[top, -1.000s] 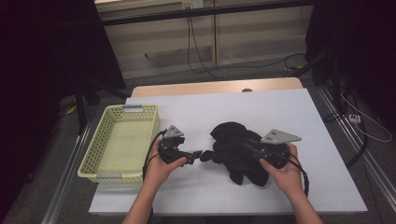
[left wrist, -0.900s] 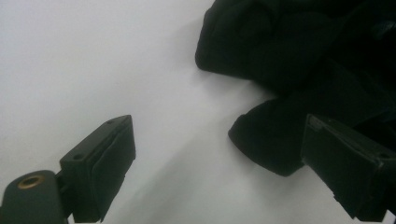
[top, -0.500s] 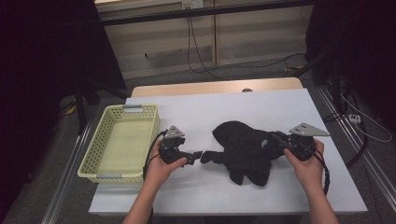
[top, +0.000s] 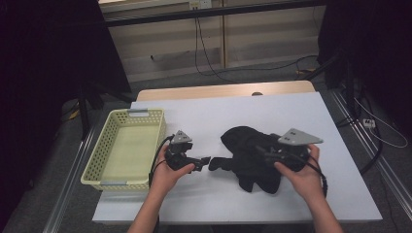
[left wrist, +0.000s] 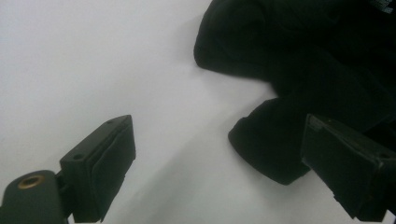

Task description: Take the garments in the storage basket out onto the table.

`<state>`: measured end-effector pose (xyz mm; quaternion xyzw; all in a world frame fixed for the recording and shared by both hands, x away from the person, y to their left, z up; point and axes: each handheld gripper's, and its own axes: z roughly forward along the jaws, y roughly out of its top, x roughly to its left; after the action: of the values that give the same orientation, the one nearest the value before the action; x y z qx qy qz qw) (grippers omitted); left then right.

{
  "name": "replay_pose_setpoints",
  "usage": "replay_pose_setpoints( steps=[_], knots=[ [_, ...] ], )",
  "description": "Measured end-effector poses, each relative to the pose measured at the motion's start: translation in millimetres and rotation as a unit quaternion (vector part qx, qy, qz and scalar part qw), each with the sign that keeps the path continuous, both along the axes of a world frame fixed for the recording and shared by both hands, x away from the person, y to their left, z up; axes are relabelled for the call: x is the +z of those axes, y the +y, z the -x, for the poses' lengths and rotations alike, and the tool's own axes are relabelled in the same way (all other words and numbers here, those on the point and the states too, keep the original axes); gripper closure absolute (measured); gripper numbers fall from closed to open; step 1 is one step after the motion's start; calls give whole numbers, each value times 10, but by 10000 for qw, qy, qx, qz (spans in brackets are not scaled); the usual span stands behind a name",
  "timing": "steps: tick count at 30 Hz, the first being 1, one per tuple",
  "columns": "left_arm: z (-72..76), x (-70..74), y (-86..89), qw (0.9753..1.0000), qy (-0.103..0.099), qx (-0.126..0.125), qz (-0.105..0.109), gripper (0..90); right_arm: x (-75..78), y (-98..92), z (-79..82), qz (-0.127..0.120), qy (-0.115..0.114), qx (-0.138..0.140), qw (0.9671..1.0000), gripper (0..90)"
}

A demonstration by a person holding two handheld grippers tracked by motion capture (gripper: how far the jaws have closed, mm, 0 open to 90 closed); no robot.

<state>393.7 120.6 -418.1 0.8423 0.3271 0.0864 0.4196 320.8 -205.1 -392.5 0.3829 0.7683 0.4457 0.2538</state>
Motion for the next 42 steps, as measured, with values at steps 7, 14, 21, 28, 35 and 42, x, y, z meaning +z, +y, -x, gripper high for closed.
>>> replay_pose_setpoints(
  steps=[7, 14, 21, 28, 35, 42],
  knots=[
    [7, -8, -8, 10000, 62, -3, 28, 105, -508, 468, -136, 451, 843, 597, 9936, 293],
    [-8, -15, 0, 10000, 70, 17, 4, 105, -662, 507, -226, 439, 1266, 673, 9887, 489],
    [21, 26, -1, 10000, 19, 14, 41, 105, -647, 485, -212, 415, 1154, 664, 9902, 730],
    [-1, 20, 16, 10000, -23, 17, 36, 107, -506, 639, -52, 94, 1048, 1477, 9834, 741],
    [12, 15, 1, 10000, 0, -27, 23, 109, -525, 959, 160, 240, 1002, 2121, 9718, 480],
    [15, 11, -24, 9999, -1, -58, 83, 114, -256, 550, 136, -258, 722, 1495, 9858, 343]
  ],
)
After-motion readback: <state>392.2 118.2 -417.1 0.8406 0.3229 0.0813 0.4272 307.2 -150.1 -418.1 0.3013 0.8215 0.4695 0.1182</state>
